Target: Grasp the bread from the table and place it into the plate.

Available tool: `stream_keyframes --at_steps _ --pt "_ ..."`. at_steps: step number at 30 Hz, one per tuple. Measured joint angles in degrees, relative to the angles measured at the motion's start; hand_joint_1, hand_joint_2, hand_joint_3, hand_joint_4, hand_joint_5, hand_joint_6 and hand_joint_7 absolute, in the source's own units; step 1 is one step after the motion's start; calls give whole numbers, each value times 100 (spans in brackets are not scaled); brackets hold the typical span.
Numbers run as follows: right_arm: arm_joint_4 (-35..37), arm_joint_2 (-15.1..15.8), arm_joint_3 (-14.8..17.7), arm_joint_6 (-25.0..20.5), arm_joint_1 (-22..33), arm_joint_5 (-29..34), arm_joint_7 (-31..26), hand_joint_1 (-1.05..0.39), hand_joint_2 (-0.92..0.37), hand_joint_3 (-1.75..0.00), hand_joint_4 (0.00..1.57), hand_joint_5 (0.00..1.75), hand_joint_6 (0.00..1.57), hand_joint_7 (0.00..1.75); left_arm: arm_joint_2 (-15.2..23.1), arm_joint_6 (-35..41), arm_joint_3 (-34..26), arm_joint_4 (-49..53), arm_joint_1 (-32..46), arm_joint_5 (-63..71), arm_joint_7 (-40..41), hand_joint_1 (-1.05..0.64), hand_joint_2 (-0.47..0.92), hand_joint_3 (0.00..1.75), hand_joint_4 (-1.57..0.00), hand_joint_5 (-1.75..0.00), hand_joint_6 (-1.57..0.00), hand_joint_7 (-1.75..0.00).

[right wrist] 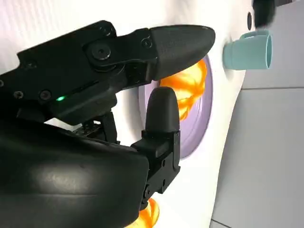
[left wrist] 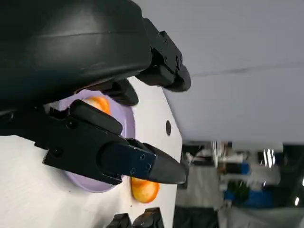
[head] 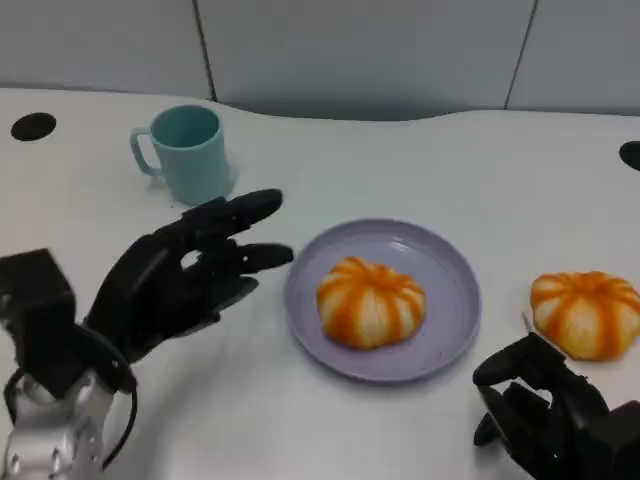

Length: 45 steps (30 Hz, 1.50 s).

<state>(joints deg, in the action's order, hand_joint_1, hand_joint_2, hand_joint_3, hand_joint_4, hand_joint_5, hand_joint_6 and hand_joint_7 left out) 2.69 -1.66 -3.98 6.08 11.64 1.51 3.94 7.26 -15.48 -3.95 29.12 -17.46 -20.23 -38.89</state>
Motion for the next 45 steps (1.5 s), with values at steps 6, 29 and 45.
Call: stream_keyframes --at_steps 6,29,45 --pt "-3 60 19 5 13 19 22 -28 -92 -32 59 175 34 175 -27 350 -353 -615 982 6 654 -30 92 8 -51 -175 -36 -174" --pt "-65 230 55 142 61 146 21 -28 -92 -31 57 175 34 175 18 1510 -528 -1434 1922 21 1197 -24 92 6 -68 -175 -55 -175" --pt "66 271 98 237 53 101 78 -27 -92 -32 56 175 34 175 -6 1280 -435 -1118 1872 164 1197 -27 92 6 -68 -175 -51 -175"
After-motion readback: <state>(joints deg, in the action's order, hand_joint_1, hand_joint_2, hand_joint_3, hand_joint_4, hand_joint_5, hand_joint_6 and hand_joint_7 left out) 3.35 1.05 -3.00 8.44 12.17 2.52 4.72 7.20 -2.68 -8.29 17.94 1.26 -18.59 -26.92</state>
